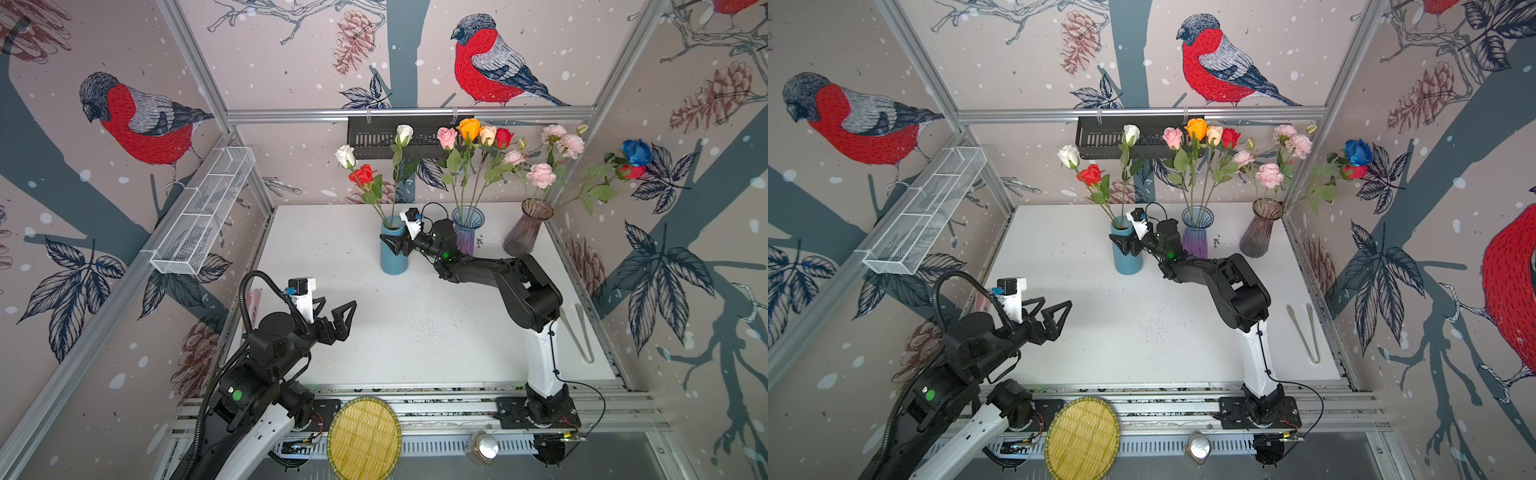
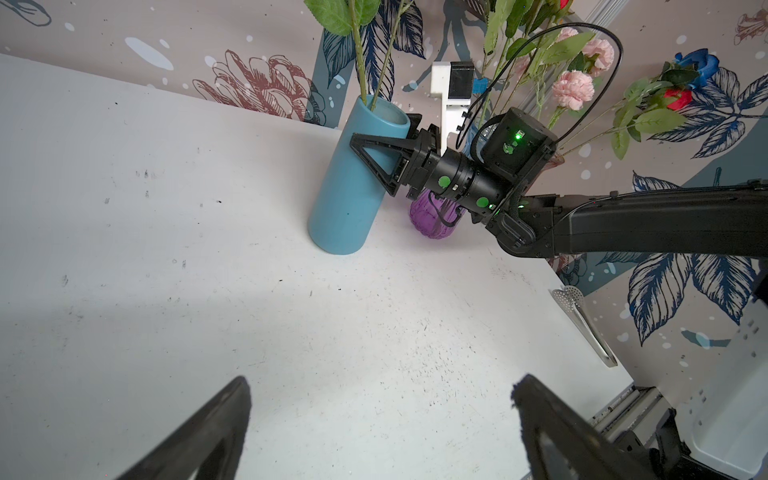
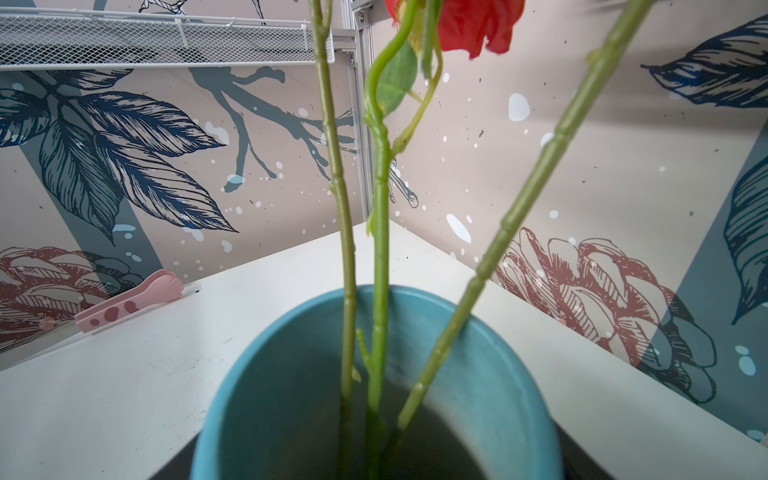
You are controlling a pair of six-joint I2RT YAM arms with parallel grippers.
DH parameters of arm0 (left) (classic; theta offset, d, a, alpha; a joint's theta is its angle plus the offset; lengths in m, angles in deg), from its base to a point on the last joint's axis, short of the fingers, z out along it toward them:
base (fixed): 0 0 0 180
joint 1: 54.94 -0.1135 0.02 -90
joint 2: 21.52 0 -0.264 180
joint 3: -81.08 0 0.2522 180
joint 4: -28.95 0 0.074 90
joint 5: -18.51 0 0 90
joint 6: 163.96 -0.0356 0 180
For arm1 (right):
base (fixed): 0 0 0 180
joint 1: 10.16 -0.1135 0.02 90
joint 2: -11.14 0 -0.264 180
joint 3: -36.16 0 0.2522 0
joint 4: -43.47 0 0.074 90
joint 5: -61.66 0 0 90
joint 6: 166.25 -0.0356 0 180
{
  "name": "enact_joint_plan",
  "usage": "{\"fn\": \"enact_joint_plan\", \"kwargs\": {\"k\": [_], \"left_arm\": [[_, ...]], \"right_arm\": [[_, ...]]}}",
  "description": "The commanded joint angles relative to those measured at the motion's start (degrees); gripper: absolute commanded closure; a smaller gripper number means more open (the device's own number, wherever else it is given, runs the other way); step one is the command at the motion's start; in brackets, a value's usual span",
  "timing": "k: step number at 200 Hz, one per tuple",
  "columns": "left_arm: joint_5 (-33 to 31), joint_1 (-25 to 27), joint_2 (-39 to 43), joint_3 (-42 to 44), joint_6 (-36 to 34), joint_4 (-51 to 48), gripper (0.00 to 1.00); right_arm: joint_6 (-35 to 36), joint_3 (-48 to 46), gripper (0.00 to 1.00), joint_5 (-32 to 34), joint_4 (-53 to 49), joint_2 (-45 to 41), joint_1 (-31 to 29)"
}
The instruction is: Arrange the flowers into the vase
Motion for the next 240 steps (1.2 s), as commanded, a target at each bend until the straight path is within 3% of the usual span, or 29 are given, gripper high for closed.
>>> {"fn": "enact_joint_plan", "kwargs": {"k": [1,84,116,149,162,240], "left_arm": [[-0.14,-0.17,-0.01,0.01,0.02,1.14,0.01],[0.04,-0.13,-0.07,-0.01,-0.07,1.23,0.01],[-0.05,-0.09,-0.12,-0.01,-0.07,1.23,0.01],[-0.05,-0.07,-0.1,-0.01,-0.13,1.23,0.01],[-0.14,-0.08,-0.14,-0.01,-0.09,1.2,0.01],[-0.99,-0.09,-0.26,0.09,0.28,1.02,0.01]], "right_arm": [[-0.1,0.27,0.51,-1.11,10.04,0.4,0.23],[-1.63,-0.1,0.44,-1.04,10.75,0.79,0.58],[-1.3,-0.54,0.19,-1.54,10.7,-0.02,0.61],[-0.24,-1.3,0.09,-2.48,10.28,-1.03,0.61],[0.02,-1.81,0.0,-2.37,10.19,-1.44,0.68],[2.08,-5.52,0.01,-2.84,9.26,-7.7,0.67]]}}
